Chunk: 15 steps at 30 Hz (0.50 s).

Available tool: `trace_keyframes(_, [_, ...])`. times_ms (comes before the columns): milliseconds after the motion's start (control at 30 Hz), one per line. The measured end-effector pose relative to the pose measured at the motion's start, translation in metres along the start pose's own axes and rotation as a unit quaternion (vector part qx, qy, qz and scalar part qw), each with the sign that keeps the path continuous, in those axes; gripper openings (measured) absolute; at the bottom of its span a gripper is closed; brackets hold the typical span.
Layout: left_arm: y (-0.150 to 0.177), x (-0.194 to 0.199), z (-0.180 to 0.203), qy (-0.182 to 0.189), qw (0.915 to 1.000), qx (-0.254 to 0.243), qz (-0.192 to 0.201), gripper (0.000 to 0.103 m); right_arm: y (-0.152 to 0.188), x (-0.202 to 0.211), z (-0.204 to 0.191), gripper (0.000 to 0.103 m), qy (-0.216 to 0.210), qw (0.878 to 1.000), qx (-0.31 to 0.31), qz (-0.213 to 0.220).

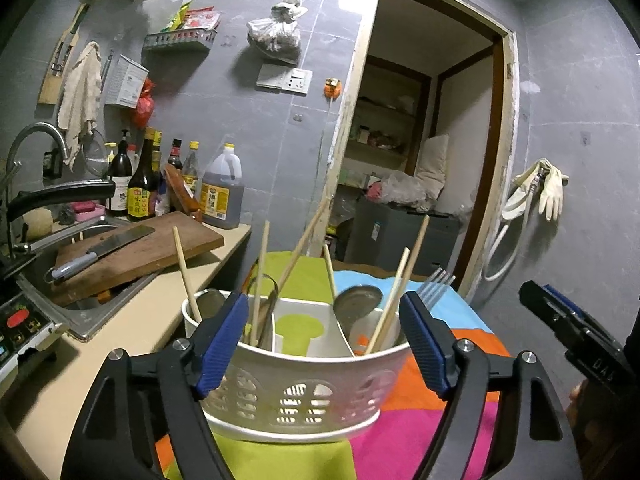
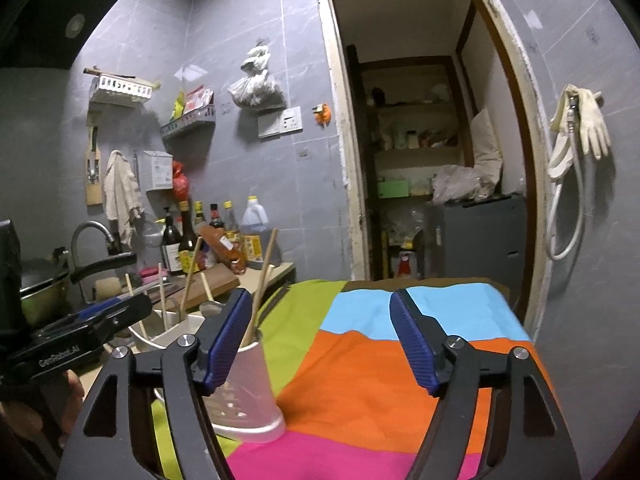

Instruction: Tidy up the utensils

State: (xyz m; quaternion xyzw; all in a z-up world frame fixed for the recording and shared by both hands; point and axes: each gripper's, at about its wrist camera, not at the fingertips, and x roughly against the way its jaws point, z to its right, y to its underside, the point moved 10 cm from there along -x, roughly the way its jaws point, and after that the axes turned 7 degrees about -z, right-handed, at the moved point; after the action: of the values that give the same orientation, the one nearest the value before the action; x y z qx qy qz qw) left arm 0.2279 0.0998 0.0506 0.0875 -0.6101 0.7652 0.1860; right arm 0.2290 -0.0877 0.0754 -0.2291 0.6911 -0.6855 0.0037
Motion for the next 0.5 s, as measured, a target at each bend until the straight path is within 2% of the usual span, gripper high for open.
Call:
trace_keyframes(233, [0.011, 0.006, 0.010, 0.012, 0.9999, -0.003, -0.008, 0.081, 0.007, 0.018, 0.019, 0.087, 0.021, 1.000, -0.001, -0.002])
trace_keyframes(300, [0.014, 0.007, 0.013, 0.015, 0.9998, -0.004, -0.011, 0.083, 0.010, 0.024, 0.025, 0.094, 0.026, 1.000, -0.005, -0.001])
trace_keyframes(367, [0.017, 0.009, 0.017, 0.020, 0.9997, -0.005, -0.011, 0.092, 0.012, 0.029, 0.029, 0.099, 0.029, 1.000, -0.007, -0.002])
trace_keyframes(500, [0.022, 0.015, 0.023, 0.027, 0.9996, -0.008, -0.009, 0.094, 0.016, 0.041, 0.038, 0.102, 0.040, 0.999, -0.009, 0.002])
